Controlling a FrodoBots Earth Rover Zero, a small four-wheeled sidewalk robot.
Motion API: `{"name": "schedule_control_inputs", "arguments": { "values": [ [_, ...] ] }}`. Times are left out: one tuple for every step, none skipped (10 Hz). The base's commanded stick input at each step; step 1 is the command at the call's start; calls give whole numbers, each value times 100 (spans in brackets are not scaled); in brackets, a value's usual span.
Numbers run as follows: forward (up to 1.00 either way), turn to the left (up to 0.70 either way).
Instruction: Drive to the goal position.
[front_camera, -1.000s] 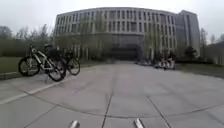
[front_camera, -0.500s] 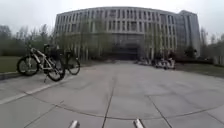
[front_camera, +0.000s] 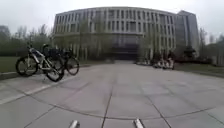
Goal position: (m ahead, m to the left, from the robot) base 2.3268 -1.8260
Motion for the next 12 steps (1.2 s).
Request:
{"name": "schedule_control_inputs", "arguments": {
  "values": [
    [0, 0],
    [0, 0],
    [0, 0],
    [0, 0],
    [0, 0],
    [0, 0],
    [37, 0],
    [70, 0],
    [70, 0],
    [70, -12],
    [70, -27],
    [70, -35]
  ]
}}
